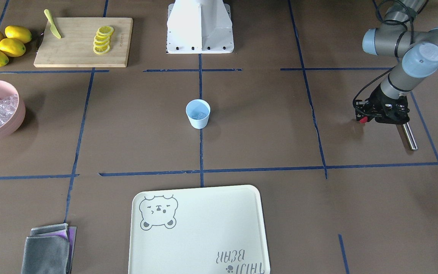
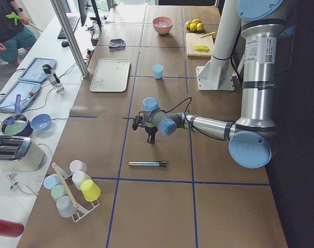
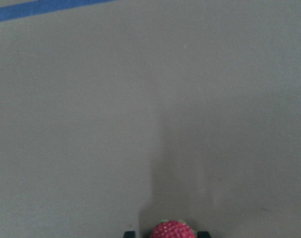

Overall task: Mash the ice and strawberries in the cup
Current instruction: 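Carry the strawberry with the left gripper over the blue cup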

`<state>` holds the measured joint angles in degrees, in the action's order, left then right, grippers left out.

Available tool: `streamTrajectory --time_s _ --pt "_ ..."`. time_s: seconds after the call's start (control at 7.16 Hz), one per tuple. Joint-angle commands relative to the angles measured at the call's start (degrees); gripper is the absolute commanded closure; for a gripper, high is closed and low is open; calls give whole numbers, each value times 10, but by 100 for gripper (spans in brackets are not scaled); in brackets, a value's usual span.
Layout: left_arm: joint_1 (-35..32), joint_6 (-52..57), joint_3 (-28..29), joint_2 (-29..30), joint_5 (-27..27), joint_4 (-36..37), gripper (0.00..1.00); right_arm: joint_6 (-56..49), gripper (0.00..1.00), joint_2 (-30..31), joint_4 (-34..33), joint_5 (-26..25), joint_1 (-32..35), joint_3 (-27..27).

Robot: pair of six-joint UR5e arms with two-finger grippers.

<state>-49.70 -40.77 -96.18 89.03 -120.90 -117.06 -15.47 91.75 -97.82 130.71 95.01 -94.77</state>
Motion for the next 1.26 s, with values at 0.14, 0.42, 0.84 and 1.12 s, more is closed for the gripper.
streamTrajectory --time_s 0.14,0.42,0.84,1.12 --pt "-16 -1 -103 25 1 51 100 2 0 1 -1 1 0 -7" --pt "-14 -90 -155 135 3 200 100 2 0 4 0 1 0 -12" --pt "112 -284 -155 335 103 373 100 3 0 4 0 1 0 -14" --pt "177 -373 -110 436 153 411 100 3 0 4 0 1 0 -14"
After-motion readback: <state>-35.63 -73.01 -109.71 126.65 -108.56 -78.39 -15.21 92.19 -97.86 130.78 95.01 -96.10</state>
